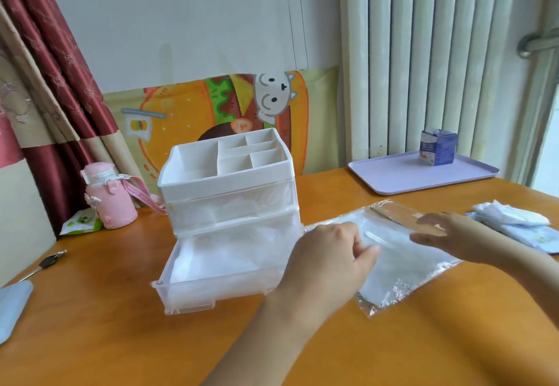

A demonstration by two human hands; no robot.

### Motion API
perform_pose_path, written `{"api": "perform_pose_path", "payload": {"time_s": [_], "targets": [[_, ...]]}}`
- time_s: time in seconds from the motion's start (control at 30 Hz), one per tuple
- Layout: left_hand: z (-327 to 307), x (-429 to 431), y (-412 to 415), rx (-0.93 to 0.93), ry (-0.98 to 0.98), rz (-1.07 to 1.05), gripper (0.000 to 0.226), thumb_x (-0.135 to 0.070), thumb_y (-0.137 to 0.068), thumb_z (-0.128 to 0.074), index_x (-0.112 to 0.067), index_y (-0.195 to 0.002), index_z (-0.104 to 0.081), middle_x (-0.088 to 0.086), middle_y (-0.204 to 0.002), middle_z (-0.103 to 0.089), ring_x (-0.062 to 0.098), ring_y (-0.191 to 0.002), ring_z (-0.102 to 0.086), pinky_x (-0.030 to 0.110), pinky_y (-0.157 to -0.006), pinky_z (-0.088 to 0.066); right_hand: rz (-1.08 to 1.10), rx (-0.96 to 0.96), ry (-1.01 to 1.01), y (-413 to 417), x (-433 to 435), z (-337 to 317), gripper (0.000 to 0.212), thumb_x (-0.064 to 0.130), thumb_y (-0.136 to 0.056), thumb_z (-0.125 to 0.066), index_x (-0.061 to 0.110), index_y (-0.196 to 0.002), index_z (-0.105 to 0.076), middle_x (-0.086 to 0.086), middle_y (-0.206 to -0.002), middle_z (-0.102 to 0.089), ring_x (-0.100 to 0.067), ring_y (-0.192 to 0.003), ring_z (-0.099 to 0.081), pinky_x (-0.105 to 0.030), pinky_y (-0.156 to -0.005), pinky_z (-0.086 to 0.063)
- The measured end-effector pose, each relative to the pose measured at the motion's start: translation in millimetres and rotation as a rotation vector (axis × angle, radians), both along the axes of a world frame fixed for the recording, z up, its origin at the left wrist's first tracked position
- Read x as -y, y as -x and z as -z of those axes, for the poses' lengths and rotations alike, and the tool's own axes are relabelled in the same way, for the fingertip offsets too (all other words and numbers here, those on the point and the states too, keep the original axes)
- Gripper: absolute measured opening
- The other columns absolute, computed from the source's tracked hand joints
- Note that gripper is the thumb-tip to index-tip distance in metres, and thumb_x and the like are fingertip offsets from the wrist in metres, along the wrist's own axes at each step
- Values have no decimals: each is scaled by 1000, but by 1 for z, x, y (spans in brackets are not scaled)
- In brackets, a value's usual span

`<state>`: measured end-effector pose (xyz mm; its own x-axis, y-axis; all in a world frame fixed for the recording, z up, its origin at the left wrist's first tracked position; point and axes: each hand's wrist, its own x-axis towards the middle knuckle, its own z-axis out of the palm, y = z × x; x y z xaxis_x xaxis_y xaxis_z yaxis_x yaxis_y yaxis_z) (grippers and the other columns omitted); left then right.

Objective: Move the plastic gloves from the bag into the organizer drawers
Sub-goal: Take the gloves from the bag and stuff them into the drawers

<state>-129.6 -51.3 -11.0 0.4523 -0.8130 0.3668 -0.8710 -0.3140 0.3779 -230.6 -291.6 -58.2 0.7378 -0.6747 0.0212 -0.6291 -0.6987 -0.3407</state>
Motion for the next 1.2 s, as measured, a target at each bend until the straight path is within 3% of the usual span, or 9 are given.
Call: {"api": "perform_pose_path", "payload": {"time_s": [0.1,0.2,0.37,0.43,0.53,0.73,0.87,1.03,1.2], "targets": [[19,26,12,-87,-122,47,26,-44,-94,-52,-20,-95,-62,-5,-92,-62,14,-69,-52,21,-62,-37,99,37,-119,3,20,23,56,49,-92,-52,12,-134,-51,-9,-132,-57,-26,-119,-53,-31,-95,-39],[38,50,11,-168,-222,41,32,-42,-95,-52,-20,-117,-59,-2,-114,-60,14,-62,-46,21,-65,-39,42,25,-257,7,26,21,96,76,-71,-35,8,-138,-46,-11,-134,-54,-28,-125,-49,-34,-102,-37],[75,92,-6,-178,-259,-14,58,-45,-96,-48,-14,-144,-38,3,-151,-38,18,-137,-35,29,-111,-25,-138,-241,-127,9,28,25,87,83,-71,-40,29,-139,-44,-3,-141,-48,-21,-126,-46,-30,-105,-36],[89,104,-9,-152,-332,-71,73,-57,-94,-43,-14,-151,-24,5,-159,-20,22,-146,-15,40,-118,-11,-131,-245,-133,10,26,21,28,46,-91,-53,39,-118,-57,6,-122,-59,-13,-106,-57,-24,-88,-45],[105,110,-9,-173,-485,-100,115,-89,-64,-20,-21,-155,-3,3,-162,4,27,-148,8,52,-116,7,-152,-192,-188,13,26,18,34,9,-89,-46,38,-97,-63,13,-104,-59,-6,-88,-57,-18,-70,-45],[119,110,-13,-134,-459,-110,129,-91,-43,0,-25,-154,4,-1,-162,10,24,-148,15,52,-115,12,105,69,-297,2,26,32,33,11,-84,-63,18,-115,-60,0,-105,-65,-14,-88,-61,-19,-65,-48],[120,108,-13,-129,-401,-103,126,-88,-48,0,-22,-154,4,-1,-161,12,16,-147,18,48,-115,16,158,199,-462,4,25,34,13,5,-84,-65,8,-93,-73,-9,-73,-72,-19,-64,-68,-26,-55,-54],[122,107,-15,-127,-424,-141,124,-89,-49,1,-23,-154,5,-4,-161,14,17,-145,22,52,-113,18,170,602,-396,8,29,28,15,15,-88,-66,11,-75,-70,-7,-71,-69,-21,-67,-59,-34,-66,-48],[120,107,-15,-218,-414,-126,127,-94,-51,-4,-21,-155,-8,0,-162,-4,25,-149,5,53,-116,9,-18,1131,-1049,18,17,-7,20,7,-98,-44,-4,-87,-56,-10,-78,-62,-22,-73,-63,-30,-72,-53]]}}
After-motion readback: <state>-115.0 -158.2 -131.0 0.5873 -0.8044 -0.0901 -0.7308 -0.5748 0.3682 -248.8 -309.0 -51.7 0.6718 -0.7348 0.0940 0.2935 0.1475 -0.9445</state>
